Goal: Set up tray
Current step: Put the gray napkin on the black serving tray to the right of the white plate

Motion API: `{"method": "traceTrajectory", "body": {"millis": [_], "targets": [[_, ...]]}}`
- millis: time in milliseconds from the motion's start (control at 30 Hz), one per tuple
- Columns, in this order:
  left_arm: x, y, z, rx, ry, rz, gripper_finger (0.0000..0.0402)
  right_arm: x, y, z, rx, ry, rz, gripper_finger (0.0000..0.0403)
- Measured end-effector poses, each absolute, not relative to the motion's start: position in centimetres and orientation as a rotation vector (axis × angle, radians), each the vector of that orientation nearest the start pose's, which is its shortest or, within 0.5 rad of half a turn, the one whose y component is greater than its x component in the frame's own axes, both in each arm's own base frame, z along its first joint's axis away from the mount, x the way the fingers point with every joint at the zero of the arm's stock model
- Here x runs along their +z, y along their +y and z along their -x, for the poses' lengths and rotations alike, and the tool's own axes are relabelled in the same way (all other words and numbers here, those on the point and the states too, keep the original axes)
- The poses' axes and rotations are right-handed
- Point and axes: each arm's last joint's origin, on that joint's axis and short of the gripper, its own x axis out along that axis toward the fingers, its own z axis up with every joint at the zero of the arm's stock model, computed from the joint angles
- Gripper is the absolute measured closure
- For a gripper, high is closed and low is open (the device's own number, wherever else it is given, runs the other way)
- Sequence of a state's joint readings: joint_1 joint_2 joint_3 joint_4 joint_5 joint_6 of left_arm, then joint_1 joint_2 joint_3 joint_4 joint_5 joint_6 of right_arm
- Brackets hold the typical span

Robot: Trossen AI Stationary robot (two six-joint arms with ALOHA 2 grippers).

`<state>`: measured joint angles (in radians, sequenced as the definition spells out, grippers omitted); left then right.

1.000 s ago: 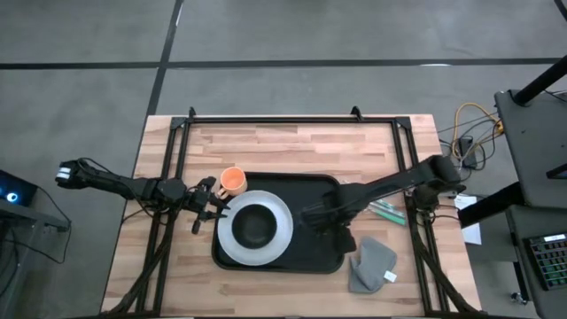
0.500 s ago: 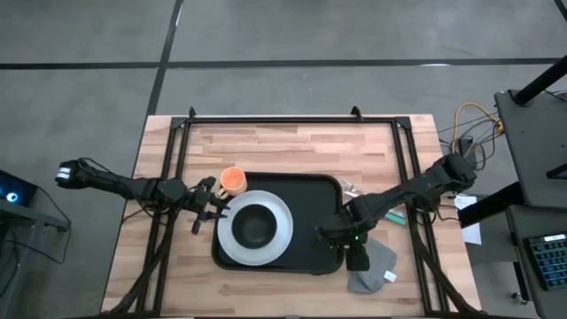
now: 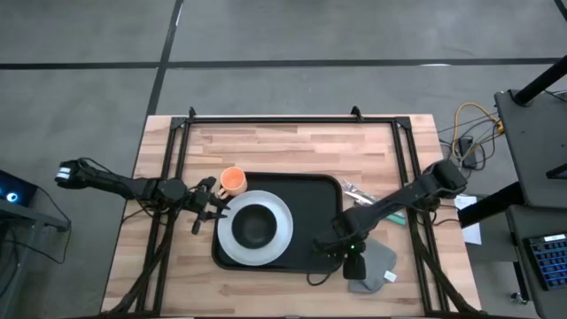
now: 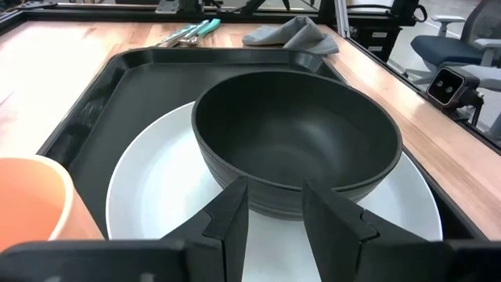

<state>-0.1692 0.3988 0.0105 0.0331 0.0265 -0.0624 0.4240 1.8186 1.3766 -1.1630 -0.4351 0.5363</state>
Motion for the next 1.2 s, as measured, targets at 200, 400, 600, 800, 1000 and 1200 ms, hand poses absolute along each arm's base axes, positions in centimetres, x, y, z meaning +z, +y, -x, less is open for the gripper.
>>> {"method": "traceTrajectory", "body": {"millis": [200,400,600,800,1000,1200], "targets": [[13.5,-2.0,-11.5,-0.182,0.360,0.037,0.0300,20.2,15.4,-29.7,0.195,1.833,-0.429,0.0208],[13.5,-2.0,-11.5,-0.182,0.361,0.036,0.0300,18.7,16.2,-30.0,0.202,1.853,-0.425,0.0207],[13.5,-2.0,-11.5,-0.182,0.361,0.036,0.0300,17.0,16.9,-30.0,0.202,1.918,-0.432,0.0207],[13.5,-2.0,-11.5,-0.182,0.360,0.036,0.0300,15.3,17.6,-30.1,0.245,1.995,-0.480,0.0214],[13.5,-2.0,-11.5,-0.182,0.361,0.036,0.0300,15.4,17.8,-30.2,0.273,1.980,-0.488,0.0247],[13.5,-2.0,-11.5,-0.182,0.361,0.037,0.0300,15.6,17.9,-30.1,0.334,1.978,-0.489,0.0329]]}}
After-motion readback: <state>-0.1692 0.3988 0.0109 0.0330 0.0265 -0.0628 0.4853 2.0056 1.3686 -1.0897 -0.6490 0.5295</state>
